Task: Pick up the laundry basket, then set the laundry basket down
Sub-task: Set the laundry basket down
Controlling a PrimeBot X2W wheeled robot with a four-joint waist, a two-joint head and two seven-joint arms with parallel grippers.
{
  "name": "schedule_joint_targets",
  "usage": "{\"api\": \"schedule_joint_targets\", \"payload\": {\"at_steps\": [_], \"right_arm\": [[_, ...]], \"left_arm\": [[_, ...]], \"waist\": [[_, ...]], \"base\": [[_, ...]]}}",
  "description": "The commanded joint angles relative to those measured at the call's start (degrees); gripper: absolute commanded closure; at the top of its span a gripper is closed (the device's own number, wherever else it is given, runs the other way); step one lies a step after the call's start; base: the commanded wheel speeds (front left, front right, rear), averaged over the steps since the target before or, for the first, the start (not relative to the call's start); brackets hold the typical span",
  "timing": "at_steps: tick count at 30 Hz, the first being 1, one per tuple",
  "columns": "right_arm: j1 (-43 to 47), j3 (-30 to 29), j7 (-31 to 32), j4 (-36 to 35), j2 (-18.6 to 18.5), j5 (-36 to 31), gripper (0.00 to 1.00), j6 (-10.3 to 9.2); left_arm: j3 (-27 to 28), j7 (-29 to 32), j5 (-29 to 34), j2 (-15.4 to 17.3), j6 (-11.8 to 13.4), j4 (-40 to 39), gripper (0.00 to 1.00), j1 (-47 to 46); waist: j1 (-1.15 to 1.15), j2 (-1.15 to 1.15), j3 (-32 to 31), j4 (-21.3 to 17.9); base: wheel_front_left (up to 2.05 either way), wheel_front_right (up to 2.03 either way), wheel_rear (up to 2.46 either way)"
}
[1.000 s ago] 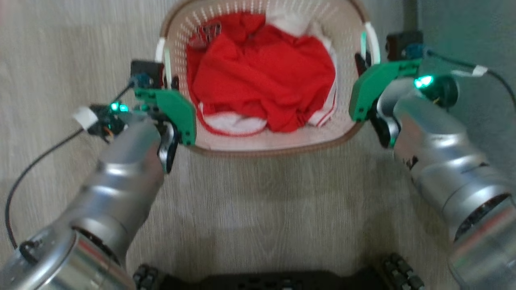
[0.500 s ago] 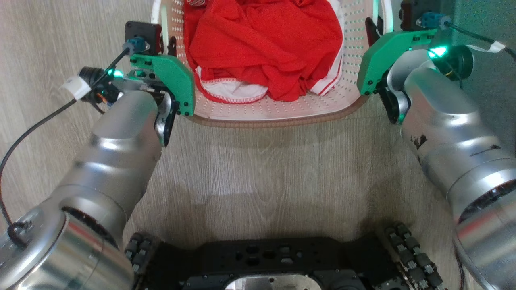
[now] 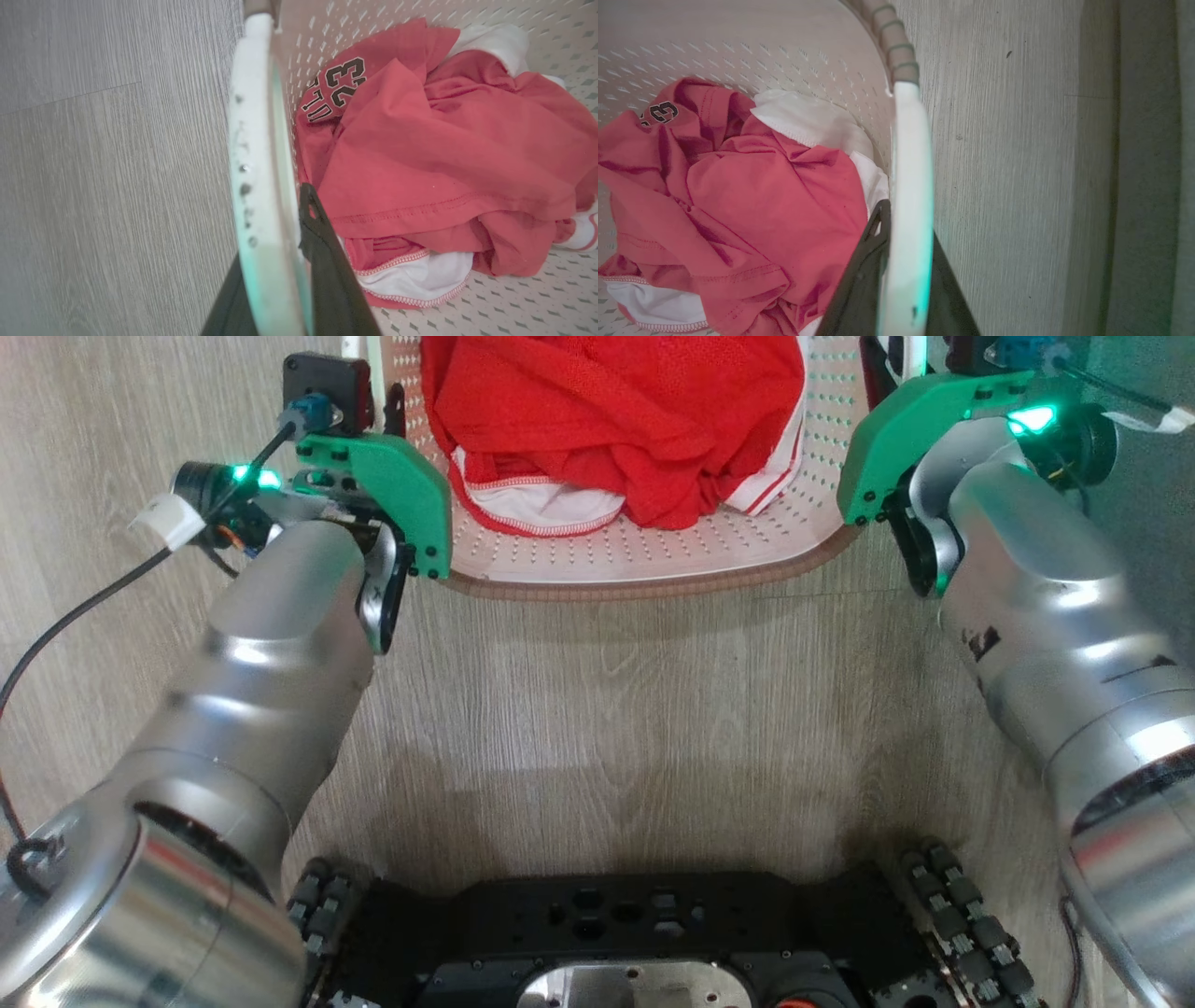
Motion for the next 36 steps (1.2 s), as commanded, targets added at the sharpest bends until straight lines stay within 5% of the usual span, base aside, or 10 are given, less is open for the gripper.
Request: {"api": "schedule_joint_targets", "payload": {"at_steps": [1,4,5,6,7,8,9,12,24,36], "right_arm": [[2.72,0.19,0.31,-0.08,0.78,-1.18,1.0,0.07],[2.87,-0.82,0.31,-0.48,0.78,-2.22,0.8,0.07],[3.09,-1.49,0.31,-0.77,0.78,-2.87,0.65,0.07],[3.2,-1.85,0.31,-0.89,0.78,-3.18,0.57,0.07],[3.3,-2.22,0.31,-1.02,0.78,-3.5,0.35,0.07],[3.35,-2.67,0.31,-1.17,0.78,-3.83,0.0,0.07],[3.38,-3.09,0.31,-1.32,0.78,-4.23,0.0,0.07],[3.45,-3.96,0.31,-1.61,0.78,-5.17,0.0,0.07],[6.23,-10.44,0.31,-7.11,0.78,-11.77,0.0,0.07],[18.25,-21.49,0.31,-21.14,0.78,-20.77,0.0,0.07]], "left_arm": [[0.44,-0.02,1.45,1.52,0.14,-0.1,1.0,0.8],[1.03,-0.02,1.78,1.5,0.63,-0.36,1.0,0.64],[1.58,-0.03,1.91,1.49,1.03,-0.55,0.63,0.7],[1.88,-0.03,1.98,1.49,1.25,-0.69,0.51,0.77],[2.21,-0.03,1.97,1.48,1.36,-0.73,0.49,0.92],[2.59,-0.03,1.93,1.47,1.48,-0.86,0.31,1.04],[2.96,-0.03,1.95,1.47,1.65,-1.02,0.17,1.15],[3.68,-0.03,1.94,1.46,1.93,-1.17,0.0,1.52],[9.9,-0.03,4.11,2.85,3.03,-7.05,0.0,5.8],[25.77,-0.03,17.32,4.98,3.89,-28.37,0.0,20.51]], "waist": [[0.01,0.0,0.12,-0.05],[0.01,0.0,0.21,-0.07],[0.01,0.0,0.15,-0.07],[0.01,0.0,0.09,-0.05],[0.01,0.0,0.03,-0.06],[0.01,0.0,-0.05,-0.06],[0.01,0.0,-0.13,-0.06],[0.01,0.0,-0.38,-0.05],[0.01,0.0,-5.79,-0.65],[0.01,0.0,-19.5,-1.46]], "base": [[0.0,0.0,0.0],[0.0,0.0,0.0],[0.0,0.0,0.0],[0.0,0.0,0.0],[0.0,0.0,0.0],[0.0,0.0,0.0],[0.0,0.0,0.0],[0.0,0.0,0.0],[0.0,0.0,0.0],[0.0,0.0,0.0]]}}
